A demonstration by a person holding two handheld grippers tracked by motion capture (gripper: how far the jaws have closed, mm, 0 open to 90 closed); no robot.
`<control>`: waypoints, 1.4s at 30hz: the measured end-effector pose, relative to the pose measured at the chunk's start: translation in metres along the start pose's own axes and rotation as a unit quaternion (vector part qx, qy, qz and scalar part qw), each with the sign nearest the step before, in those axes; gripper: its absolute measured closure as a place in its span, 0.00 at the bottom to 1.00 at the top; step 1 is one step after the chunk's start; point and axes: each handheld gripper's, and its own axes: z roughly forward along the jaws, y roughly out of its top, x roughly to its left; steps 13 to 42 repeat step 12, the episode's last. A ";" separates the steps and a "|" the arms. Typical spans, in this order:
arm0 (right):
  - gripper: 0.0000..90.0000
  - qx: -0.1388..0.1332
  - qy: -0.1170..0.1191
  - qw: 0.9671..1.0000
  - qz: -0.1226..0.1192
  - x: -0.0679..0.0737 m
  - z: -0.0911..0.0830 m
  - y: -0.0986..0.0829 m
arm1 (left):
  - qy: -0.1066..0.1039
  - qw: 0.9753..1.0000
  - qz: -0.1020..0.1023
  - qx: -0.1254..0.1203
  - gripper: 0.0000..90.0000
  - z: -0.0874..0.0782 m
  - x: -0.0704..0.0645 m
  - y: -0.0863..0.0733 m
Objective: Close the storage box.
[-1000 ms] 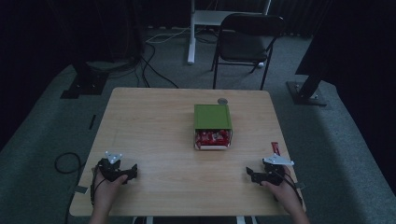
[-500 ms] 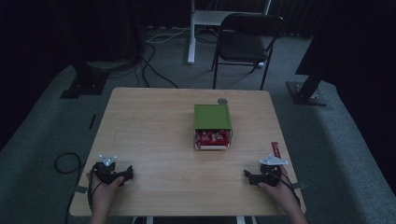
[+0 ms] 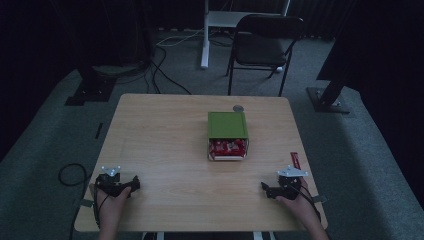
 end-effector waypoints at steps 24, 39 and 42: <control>0.13 0.000 0.001 1.000 -0.001 0.000 0.000 0.000 | 0.007 1.000 -0.008 0.001 0.02 0.001 -0.001 0.001; 0.13 0.000 0.001 1.000 -0.001 0.000 0.000 0.000 | 0.007 1.000 -0.008 0.001 0.02 0.001 -0.001 0.001; 0.13 0.000 0.001 1.000 -0.001 0.000 0.000 0.000 | 0.007 1.000 -0.008 0.001 0.02 0.001 -0.001 0.001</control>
